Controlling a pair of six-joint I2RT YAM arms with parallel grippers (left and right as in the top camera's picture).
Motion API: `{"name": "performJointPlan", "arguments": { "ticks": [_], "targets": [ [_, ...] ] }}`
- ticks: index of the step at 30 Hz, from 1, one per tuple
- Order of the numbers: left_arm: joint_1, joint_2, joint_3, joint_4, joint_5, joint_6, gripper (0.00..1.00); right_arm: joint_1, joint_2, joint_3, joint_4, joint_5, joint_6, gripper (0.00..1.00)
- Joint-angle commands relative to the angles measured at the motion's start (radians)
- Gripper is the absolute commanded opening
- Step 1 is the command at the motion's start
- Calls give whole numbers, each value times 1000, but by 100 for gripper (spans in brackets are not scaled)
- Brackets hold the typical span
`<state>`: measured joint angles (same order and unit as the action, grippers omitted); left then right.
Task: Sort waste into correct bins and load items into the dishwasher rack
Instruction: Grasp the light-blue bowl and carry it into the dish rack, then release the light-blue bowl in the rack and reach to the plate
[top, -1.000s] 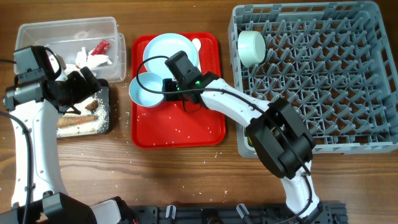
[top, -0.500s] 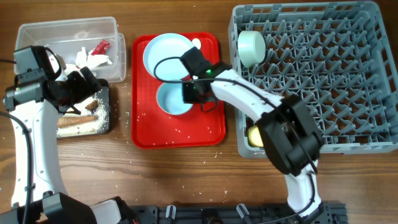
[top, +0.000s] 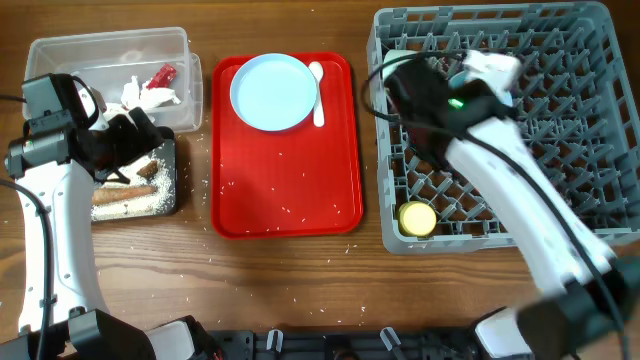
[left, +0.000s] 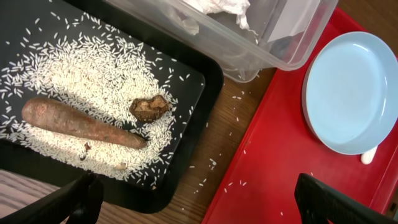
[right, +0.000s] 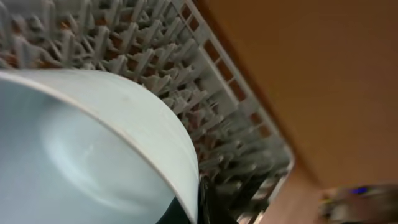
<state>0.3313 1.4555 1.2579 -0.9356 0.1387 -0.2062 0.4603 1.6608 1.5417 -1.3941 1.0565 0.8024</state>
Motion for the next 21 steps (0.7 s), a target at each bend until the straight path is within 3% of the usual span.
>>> {"name": "performJointPlan", "arguments": {
  "ticks": [1, 8, 16, 21],
  "targets": [
    [4, -8, 12, 3, -2, 13, 100, 6, 163, -13, 68, 188, -196, 4],
    [3, -8, 12, 3, -2, 13, 100, 40, 260, -13, 280, 129, -370, 4],
    [3, -8, 12, 3, -2, 13, 100, 40, 312, -13, 316, 139, -444, 4],
    [4, -8, 12, 3, -2, 13, 100, 64, 314, -13, 254, 55, -462, 4]
  ]
}}
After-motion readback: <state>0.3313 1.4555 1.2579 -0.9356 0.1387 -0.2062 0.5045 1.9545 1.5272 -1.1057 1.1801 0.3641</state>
